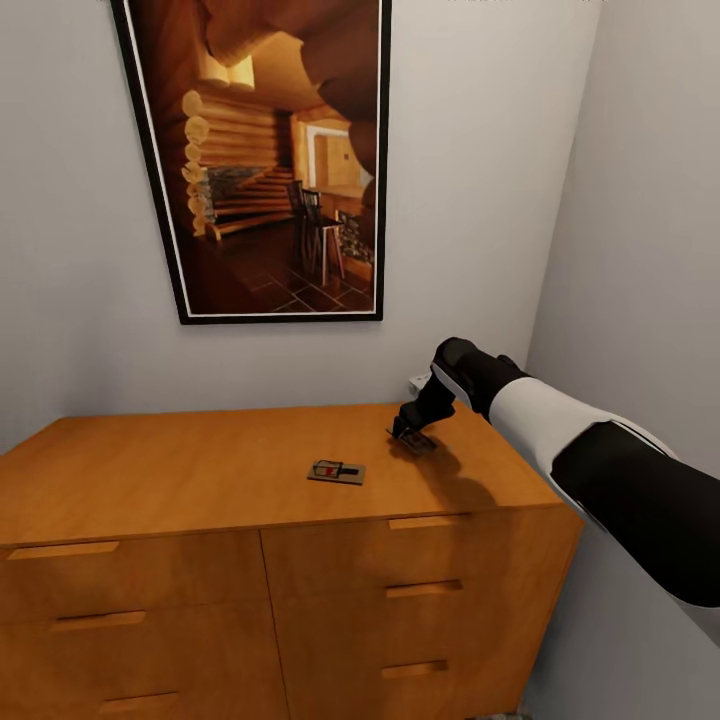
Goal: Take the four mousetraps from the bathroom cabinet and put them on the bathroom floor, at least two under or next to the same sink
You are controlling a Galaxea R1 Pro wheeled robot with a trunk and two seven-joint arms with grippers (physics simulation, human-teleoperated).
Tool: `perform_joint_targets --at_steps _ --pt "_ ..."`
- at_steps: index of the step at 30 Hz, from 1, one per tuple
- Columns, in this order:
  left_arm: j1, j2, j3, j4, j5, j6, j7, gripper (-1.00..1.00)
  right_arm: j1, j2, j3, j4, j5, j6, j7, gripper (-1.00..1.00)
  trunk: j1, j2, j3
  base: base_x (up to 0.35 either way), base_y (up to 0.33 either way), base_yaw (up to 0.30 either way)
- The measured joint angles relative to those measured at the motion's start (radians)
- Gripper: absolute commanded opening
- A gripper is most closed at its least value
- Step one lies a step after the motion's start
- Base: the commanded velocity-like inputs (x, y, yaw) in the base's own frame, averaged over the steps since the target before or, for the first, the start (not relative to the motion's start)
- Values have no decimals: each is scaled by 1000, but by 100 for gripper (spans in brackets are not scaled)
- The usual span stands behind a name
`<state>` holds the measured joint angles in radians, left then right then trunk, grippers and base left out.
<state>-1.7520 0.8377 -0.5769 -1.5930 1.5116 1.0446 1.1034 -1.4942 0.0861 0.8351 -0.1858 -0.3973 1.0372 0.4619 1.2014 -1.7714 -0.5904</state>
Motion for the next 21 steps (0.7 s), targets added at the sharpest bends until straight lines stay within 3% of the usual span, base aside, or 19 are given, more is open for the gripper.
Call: perform_joint_targets --at_steps 21 --pt "5 -1 -1 0 0 0 0 100 -2 -9 -14 -108 -11 5 6 -100 -80 147 66 0 0 0"
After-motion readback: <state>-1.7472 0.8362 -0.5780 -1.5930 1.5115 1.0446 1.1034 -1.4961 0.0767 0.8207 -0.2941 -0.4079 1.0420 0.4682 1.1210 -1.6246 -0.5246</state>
